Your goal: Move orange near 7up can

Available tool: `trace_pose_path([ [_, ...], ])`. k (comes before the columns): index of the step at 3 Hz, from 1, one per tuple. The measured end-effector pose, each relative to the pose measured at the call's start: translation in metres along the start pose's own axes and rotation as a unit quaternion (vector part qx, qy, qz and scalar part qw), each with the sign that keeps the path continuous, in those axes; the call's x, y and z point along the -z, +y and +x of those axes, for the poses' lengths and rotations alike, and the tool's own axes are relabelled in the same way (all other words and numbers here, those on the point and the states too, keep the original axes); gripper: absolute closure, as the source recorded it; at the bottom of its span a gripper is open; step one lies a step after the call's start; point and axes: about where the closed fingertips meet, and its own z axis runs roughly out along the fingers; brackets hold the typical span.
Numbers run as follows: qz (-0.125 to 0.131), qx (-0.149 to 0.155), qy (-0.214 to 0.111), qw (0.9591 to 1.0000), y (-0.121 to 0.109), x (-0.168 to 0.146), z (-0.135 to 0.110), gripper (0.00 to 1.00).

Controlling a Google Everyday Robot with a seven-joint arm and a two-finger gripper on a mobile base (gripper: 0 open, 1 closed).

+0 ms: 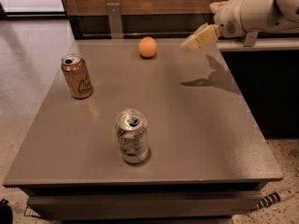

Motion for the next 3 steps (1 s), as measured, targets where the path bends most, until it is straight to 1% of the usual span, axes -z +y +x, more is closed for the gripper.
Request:
trace_pose_path([
  [1,-0.006,-0.019,-0.023,0.9995,0.001,-0.046,0.002,0.0],
  [2,-0.007,-0.038,-0.056,0.9977,0.005,-0.084,0.002,0.0],
  [3,-0.008,-0.058,-0.087,0.9945,0.006,-0.114,0.001,0.0],
])
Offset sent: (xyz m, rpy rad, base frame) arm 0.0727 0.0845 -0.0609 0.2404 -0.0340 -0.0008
